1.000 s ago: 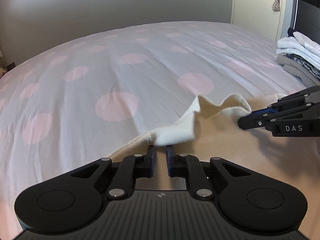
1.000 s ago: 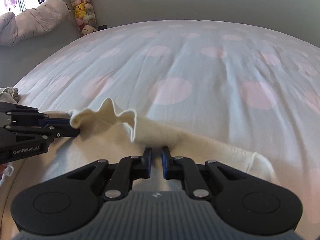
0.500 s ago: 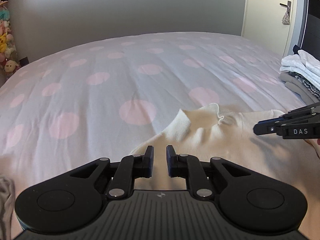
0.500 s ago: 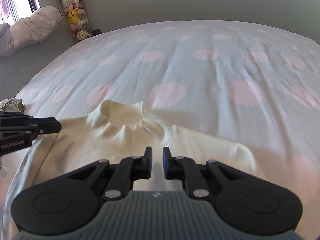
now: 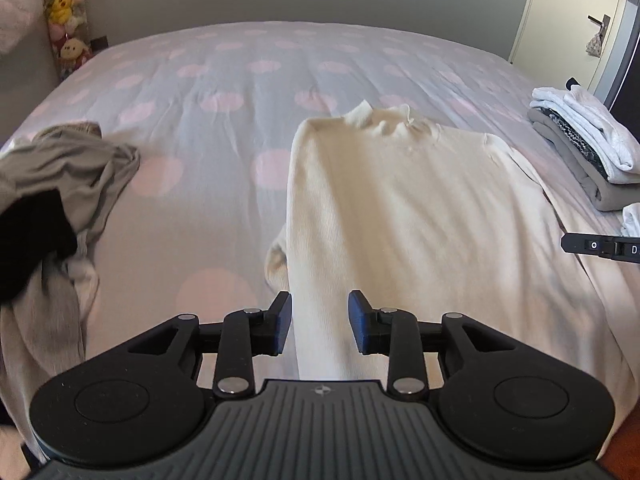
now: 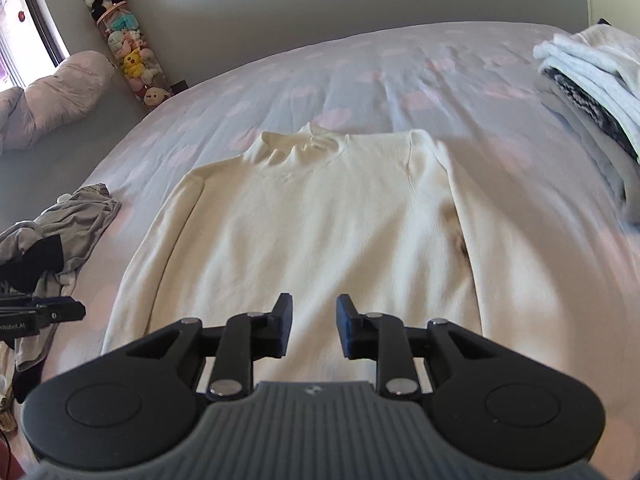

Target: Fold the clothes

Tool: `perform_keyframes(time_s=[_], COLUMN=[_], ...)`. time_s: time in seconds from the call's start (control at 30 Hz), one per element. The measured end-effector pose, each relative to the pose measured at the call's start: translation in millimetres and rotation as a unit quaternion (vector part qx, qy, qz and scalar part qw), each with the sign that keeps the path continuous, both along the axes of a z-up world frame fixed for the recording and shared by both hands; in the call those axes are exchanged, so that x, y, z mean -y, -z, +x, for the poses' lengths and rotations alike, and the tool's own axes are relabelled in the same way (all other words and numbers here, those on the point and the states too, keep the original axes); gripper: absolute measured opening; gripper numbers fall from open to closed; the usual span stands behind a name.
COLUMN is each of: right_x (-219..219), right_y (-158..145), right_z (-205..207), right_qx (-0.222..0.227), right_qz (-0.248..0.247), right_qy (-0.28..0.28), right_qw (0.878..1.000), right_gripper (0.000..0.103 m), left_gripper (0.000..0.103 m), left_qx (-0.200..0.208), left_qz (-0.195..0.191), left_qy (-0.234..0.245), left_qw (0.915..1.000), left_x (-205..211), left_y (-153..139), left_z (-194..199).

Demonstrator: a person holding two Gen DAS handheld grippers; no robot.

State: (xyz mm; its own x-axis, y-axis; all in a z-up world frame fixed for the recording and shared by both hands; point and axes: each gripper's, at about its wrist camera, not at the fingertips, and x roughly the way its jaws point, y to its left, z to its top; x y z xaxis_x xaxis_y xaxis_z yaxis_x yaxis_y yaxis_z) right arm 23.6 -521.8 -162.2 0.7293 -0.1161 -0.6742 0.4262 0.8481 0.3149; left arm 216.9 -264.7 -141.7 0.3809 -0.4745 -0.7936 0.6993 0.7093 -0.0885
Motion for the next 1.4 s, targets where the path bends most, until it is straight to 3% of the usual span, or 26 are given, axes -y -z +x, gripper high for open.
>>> perform_keyframes(time_s=[0.13, 0.4, 0.53, 0.6, 0.67, 0.73, 0.77, 0.83, 0.9, 1.03, 1.27, 1.4], right_x=[-23.8, -20.9, -20.2, -21.7, -23.3, -23.6, -22.8, -21.3, -20.8, -20.8, -22.2, -21.8], right_y=[1.3, -4.1, -2.6, -2.8, -2.2, -0.6, 0.6, 2.1, 3.0, 3.3, 4.9, 7.9], right_z=[-33.1, -75.0, -72.8, -70.9, -69.6, -67.5, -66.6, -65.7, -65.3, -64.8, -61.1, -57.8], right_qx=[0.014, 0.094, 0.095, 0.095, 0.092, 0.088, 0.086, 0.085, 0.084, 0.083, 0.074, 0.066], right_qz=[0.015, 0.077, 0.08, 0.076, 0.07, 0.069, 0.071, 0.075, 0.076, 0.076, 0.077, 0.081], right_qy=[0.021, 0.07, 0.071, 0.066, 0.06, 0.057, 0.059, 0.062, 0.064, 0.064, 0.06, 0.058], right_qw=[1.0, 0.99, 0.99, 0.99, 0.992, 0.992, 0.992, 0.992, 0.991, 0.992, 0.992, 0.993], right_gripper=[0.029, 0.037, 0.037, 0.037, 0.038, 0.038, 0.038, 0.038, 0.038, 0.038, 0.038, 0.038], left_gripper=[0.041, 0.042, 0.042, 0.042, 0.037, 0.018, 0.014, 0.005, 0.003, 0.003, 0.002, 0.002], left_qx=[-0.034, -0.129, -0.171, -0.172, -0.171, -0.174, -0.176, -0.173, -0.169, -0.153, -0.069, -0.012], left_qz=[0.008, 0.048, 0.066, 0.066, 0.067, 0.059, 0.053, 0.05, 0.038, -0.03, -0.08, -0.065], left_qy=[-0.017, -0.077, -0.101, -0.102, -0.095, -0.078, -0.073, -0.07, -0.072, -0.092, -0.128, -0.141], left_qw=[0.9992, 0.9875, 0.9779, 0.9776, 0.9784, 0.9798, 0.9802, 0.9811, 0.9822, 0.9834, 0.9861, 0.9878], left_x=[-19.5, -44.1, -53.5, -53.9, -52.6, -50.9, -50.6, -51.2, -54.4, -70.7, -93.1, -94.2], left_y=[11.1, 44.7, 60.2, 60.5, 59.8, 59.0, 58.7, 58.0, 54.3, 28.7, -48.9, -92.9], left_z=[-16.7, -22.7, -23.4, -23.0, -25.1, -28.6, -30.1, -31.5, -31.1, -28.4, -1.4, 34.3])
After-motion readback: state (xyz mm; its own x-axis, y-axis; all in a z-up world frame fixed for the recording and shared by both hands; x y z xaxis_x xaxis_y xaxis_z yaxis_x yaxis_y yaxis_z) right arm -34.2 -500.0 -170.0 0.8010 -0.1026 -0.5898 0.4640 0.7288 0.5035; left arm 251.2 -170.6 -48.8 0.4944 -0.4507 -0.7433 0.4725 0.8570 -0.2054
